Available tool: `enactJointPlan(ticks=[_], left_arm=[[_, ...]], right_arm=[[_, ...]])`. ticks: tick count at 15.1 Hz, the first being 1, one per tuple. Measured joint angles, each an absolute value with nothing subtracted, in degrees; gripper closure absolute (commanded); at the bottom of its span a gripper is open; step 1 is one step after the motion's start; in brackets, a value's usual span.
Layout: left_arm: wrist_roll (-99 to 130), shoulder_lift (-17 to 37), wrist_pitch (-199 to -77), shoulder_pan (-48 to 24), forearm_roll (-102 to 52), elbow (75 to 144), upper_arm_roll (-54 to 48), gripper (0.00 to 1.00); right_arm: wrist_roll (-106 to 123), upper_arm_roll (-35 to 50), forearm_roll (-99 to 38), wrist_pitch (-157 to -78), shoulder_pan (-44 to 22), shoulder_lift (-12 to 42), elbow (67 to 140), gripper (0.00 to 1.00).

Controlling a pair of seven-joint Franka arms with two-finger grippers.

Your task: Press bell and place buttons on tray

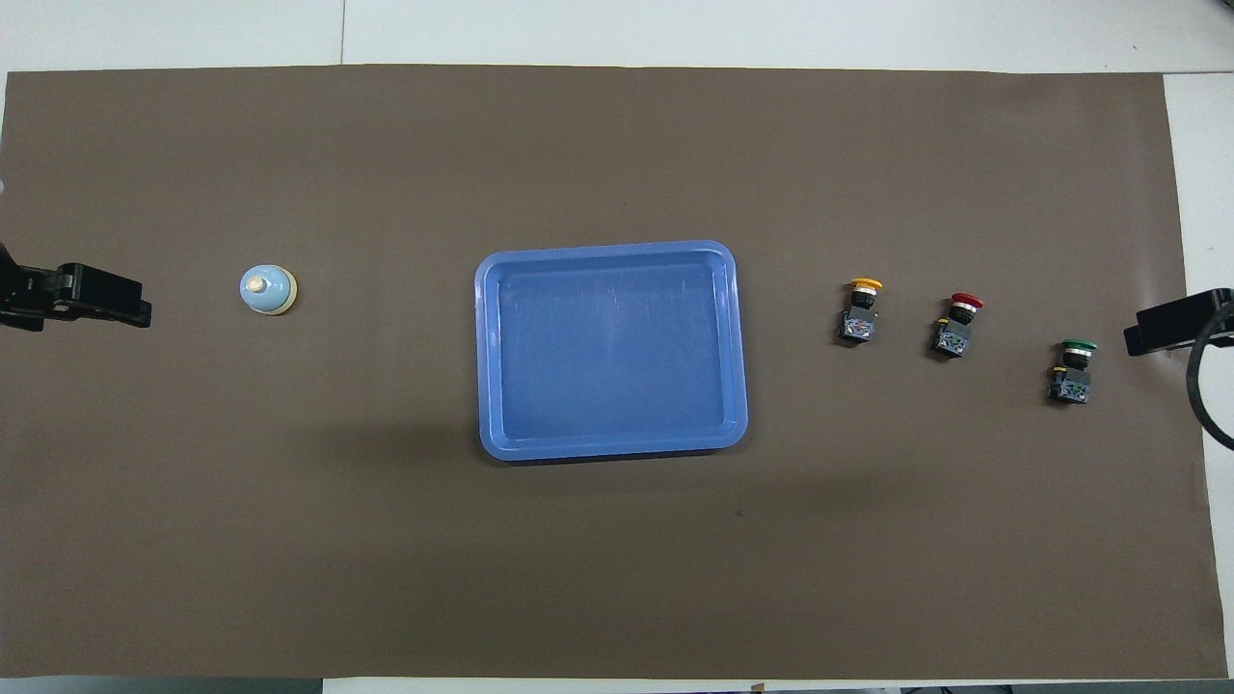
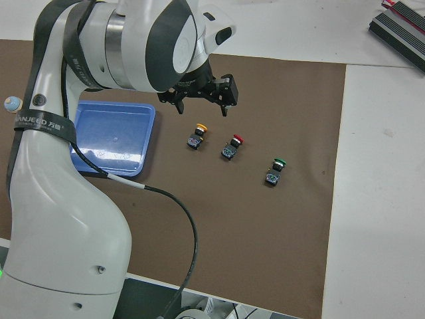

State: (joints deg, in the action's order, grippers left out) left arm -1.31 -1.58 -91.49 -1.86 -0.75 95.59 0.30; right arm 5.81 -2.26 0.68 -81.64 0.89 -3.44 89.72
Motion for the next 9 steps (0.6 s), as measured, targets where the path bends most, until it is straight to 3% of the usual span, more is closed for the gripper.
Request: enactJointPlan(ticks=[6, 7, 8, 9], left_arm=[[-1.3, -1.6, -91.7, -2.0, -0.7, 95.6, -0.1, 0.0], [-1.3, -1.6, -92.7, -2.0, -0.7, 95.6, -0.1, 0.1], [-1.3, -1.6, -94.3, -2.1, -0.7, 95.7, -0.2, 0.4], [-1.3, -1.6, -95.4, -2.1, -0.7, 96.0, -0.2, 0.78]], right_arm=[[5.8, -2.3, 0.7, -81.6, 0.9, -3.4, 89.7, 0.0], [5.8, -2.3, 0.7, -81.6, 0.9, -3.4, 89.7, 0.0], [5.8, -2.3, 0.7, -81.6, 0.9, -3.4, 89.7, 0.0], [5.8, -2.3, 0.7, -81.6, 0.9, -3.4, 89.7, 0.0]])
